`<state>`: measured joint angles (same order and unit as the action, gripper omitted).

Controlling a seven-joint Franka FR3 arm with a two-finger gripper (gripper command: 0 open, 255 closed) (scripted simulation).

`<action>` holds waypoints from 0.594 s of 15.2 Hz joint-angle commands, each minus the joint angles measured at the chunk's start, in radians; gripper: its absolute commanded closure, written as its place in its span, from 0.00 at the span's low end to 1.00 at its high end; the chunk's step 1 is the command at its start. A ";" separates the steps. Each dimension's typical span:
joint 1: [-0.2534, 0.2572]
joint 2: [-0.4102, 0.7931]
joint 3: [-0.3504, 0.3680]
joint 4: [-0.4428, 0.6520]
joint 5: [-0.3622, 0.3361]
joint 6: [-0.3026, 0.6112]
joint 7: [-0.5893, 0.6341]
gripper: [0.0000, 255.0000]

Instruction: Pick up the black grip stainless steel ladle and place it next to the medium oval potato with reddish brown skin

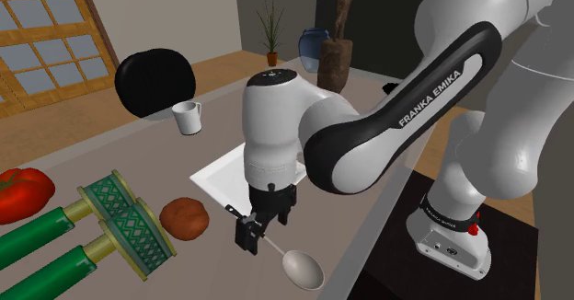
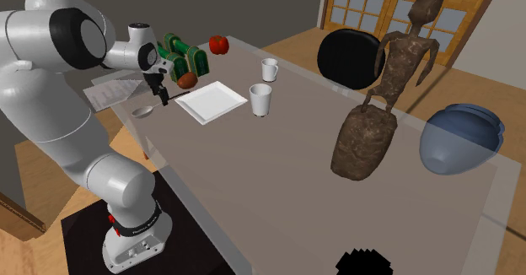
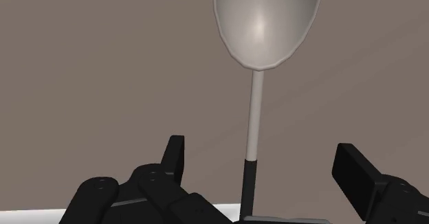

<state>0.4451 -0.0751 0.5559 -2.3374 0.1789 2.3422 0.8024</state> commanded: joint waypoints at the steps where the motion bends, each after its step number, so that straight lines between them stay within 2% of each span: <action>1: -0.002 -0.043 -0.009 0.018 0.021 -0.060 -0.018 0.00; 2: -0.003 -0.061 -0.014 0.030 0.028 -0.088 -0.024 0.00; 9: -0.002 -0.061 -0.014 0.030 0.028 -0.088 -0.024 0.00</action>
<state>0.4429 -0.1360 0.5415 -2.3080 0.2071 2.2544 0.7781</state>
